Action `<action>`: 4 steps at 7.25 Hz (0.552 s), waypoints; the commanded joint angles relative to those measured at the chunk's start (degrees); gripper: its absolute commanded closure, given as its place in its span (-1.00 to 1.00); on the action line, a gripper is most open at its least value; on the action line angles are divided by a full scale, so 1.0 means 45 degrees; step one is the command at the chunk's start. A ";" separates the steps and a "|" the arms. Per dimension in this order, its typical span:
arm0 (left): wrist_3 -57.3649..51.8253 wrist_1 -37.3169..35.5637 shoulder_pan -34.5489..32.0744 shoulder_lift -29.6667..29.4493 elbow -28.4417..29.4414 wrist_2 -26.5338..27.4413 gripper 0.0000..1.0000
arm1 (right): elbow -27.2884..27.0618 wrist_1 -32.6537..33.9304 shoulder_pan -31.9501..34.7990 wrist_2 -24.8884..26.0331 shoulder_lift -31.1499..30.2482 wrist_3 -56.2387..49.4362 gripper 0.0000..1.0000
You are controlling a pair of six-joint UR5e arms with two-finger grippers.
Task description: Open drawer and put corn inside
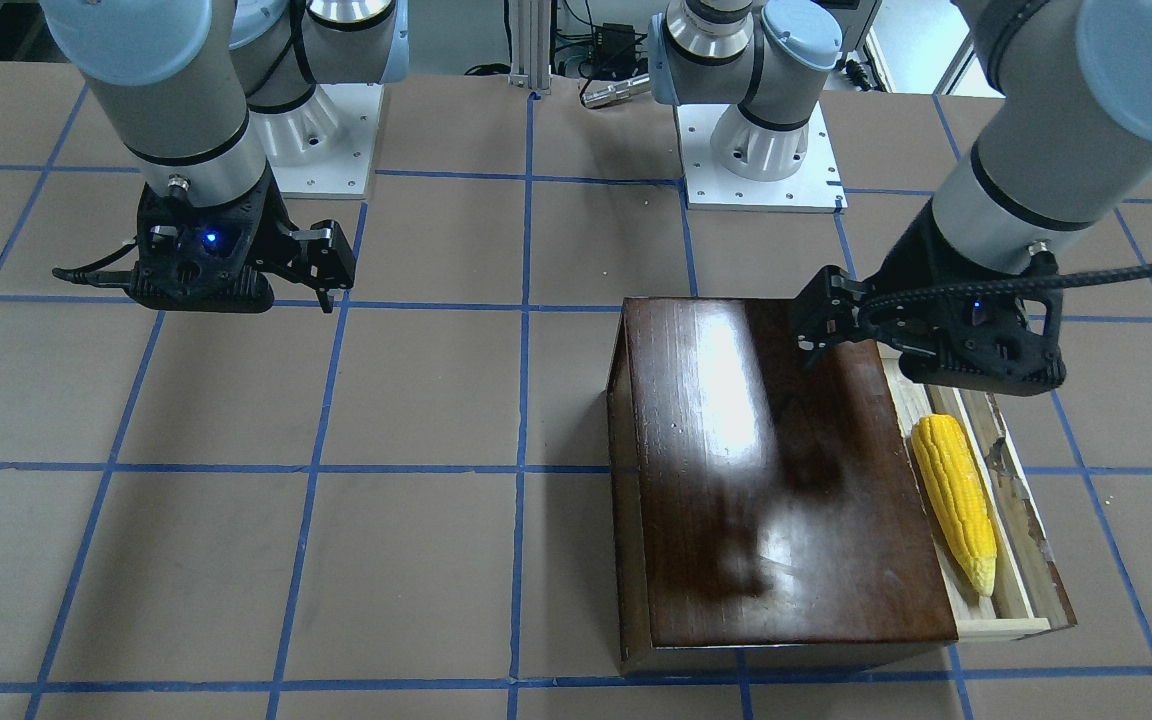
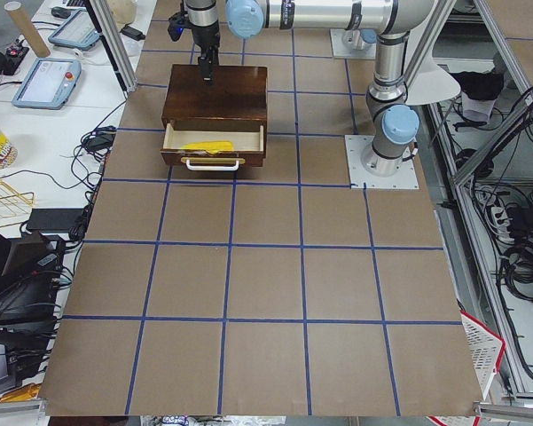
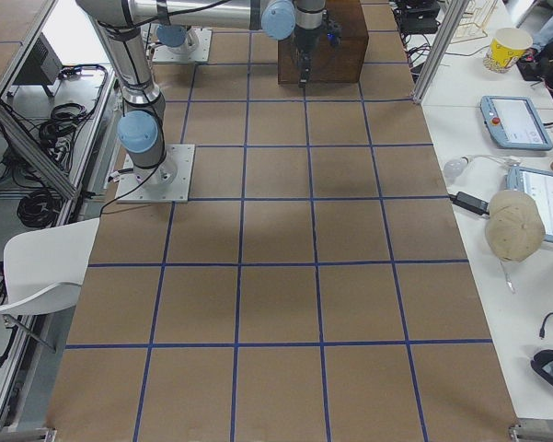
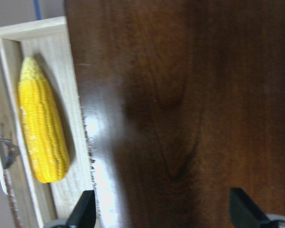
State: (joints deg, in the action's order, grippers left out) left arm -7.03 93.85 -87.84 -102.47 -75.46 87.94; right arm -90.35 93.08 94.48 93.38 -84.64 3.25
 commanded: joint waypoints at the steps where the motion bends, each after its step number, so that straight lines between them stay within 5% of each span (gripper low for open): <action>1: 0.0567 -0.0035 -0.0440 0.0677 -0.0845 0.0243 -1.00 | 0.0000 -0.0001 0.0000 0.0011 0.0000 0.0000 -1.00; 4: 0.0703 -0.0326 -0.0499 0.1594 -0.2112 0.0263 -1.00 | 0.0000 -0.0001 0.0000 0.0011 0.0000 0.0000 -1.00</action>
State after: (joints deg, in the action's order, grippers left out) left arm -3.91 93.37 -90.03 -97.29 -82.15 89.12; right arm -90.35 93.10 94.48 93.43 -84.64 3.23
